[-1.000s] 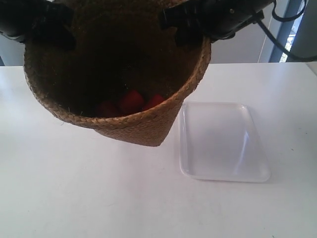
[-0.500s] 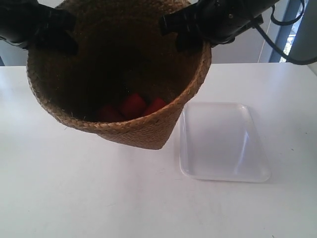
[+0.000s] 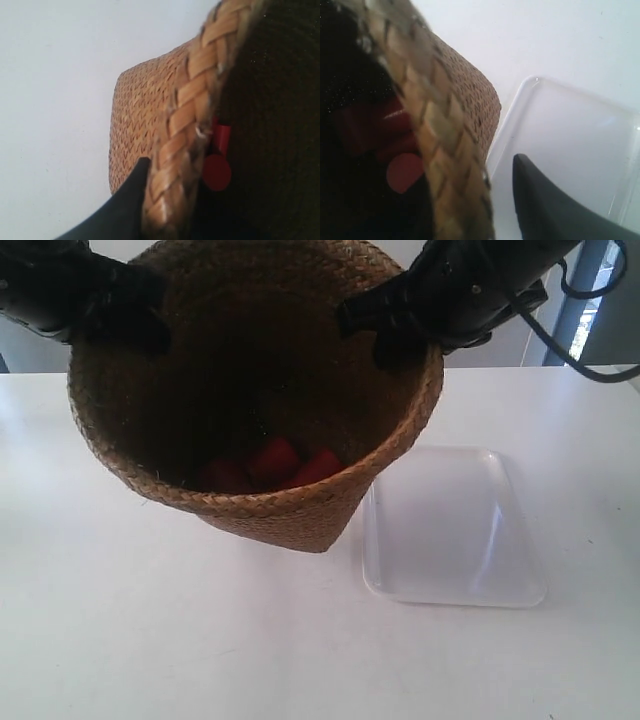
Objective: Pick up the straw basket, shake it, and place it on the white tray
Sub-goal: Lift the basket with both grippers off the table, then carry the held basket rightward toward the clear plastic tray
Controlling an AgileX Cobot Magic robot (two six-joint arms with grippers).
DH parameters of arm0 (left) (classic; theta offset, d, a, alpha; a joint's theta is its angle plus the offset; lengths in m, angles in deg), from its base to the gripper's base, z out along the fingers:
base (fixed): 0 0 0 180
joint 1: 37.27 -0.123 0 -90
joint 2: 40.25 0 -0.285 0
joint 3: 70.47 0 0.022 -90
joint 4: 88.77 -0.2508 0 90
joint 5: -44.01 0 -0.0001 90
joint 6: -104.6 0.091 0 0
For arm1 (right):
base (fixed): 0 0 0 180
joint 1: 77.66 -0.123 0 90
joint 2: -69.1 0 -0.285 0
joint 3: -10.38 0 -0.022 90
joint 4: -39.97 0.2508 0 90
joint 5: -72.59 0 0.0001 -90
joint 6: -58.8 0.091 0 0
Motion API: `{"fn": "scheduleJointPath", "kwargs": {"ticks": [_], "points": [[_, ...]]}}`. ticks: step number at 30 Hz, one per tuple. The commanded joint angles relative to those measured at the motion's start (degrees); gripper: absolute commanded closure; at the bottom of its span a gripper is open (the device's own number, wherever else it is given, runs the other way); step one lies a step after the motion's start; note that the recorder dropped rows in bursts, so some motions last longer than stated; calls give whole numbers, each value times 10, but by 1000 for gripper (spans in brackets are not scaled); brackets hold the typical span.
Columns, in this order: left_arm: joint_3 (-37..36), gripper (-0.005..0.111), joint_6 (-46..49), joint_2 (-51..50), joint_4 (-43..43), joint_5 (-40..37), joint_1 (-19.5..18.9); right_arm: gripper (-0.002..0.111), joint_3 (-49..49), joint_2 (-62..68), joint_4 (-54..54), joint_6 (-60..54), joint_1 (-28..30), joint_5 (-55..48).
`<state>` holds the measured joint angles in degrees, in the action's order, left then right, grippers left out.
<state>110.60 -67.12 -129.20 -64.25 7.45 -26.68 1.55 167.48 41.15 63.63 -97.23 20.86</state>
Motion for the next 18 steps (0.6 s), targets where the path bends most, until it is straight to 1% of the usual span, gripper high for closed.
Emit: {"fn": "scheduleJointPath", "kwargs": {"ticks": [1, 4, 8, 11, 18], "points": [[4, 107, 12, -4, 17, 43, 16, 108, 3, 9, -12, 0, 0, 24], [-6, 107, 20, -4, 8, 67, 16, 108, 7, 9, -12, 4, 0, 46], [-45, 107, 22, -1, 10, 111, 16, 108, 55, 1, -17, 4, 0, 100], [-46, 107, 26, 6, 10, 135, 16, 108, 77, -13, -18, 14, 0, 140], [-45, 107, 27, 6, 9, 133, 16, 108, 80, -4, -19, 14, 0, 139]]}}
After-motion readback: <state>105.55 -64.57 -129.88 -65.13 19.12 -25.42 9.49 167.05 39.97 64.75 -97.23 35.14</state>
